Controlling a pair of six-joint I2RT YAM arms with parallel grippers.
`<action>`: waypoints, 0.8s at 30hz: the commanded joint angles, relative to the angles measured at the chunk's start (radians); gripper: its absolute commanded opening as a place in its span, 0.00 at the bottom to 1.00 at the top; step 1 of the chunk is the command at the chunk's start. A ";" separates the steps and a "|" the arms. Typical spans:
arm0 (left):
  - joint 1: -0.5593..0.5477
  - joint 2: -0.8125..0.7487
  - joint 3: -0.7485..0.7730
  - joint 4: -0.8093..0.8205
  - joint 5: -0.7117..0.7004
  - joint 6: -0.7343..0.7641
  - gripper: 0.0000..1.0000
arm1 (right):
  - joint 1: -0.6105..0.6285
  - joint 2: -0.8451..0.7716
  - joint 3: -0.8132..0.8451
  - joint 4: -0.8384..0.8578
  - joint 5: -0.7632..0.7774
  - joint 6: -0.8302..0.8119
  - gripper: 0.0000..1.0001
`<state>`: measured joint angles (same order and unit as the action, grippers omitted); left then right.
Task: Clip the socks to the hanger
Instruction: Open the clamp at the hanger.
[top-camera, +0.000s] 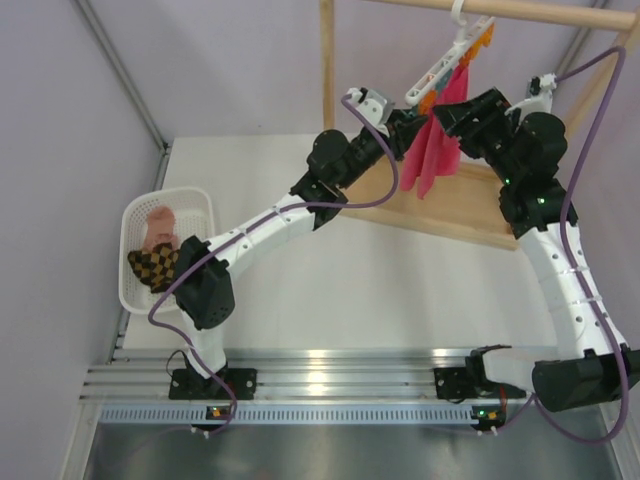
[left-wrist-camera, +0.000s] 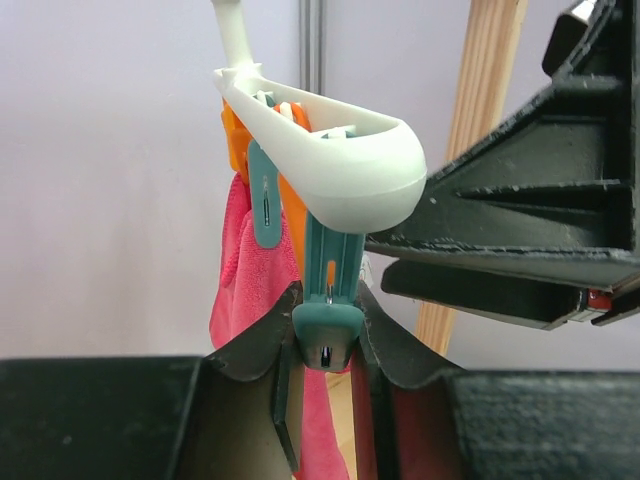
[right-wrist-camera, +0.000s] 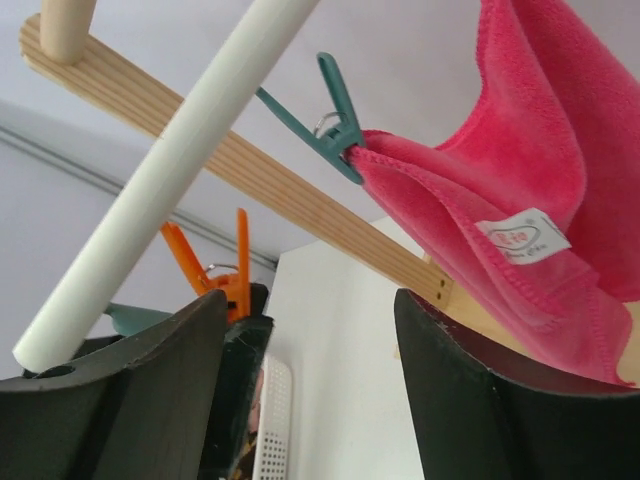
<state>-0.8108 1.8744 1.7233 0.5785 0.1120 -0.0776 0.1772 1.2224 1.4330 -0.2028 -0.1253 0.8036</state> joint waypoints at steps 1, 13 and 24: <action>0.018 -0.038 0.009 0.103 -0.026 -0.004 0.00 | -0.048 -0.046 -0.065 0.127 -0.095 -0.032 0.68; 0.021 -0.032 0.007 0.100 -0.003 -0.008 0.00 | -0.085 0.042 -0.043 0.301 -0.401 0.094 0.77; 0.022 -0.024 0.012 0.101 0.009 -0.022 0.00 | -0.102 0.086 -0.016 0.388 -0.398 0.137 0.68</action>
<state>-0.8009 1.8744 1.7233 0.5816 0.1265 -0.0822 0.0883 1.2850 1.3643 0.0868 -0.5079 0.9054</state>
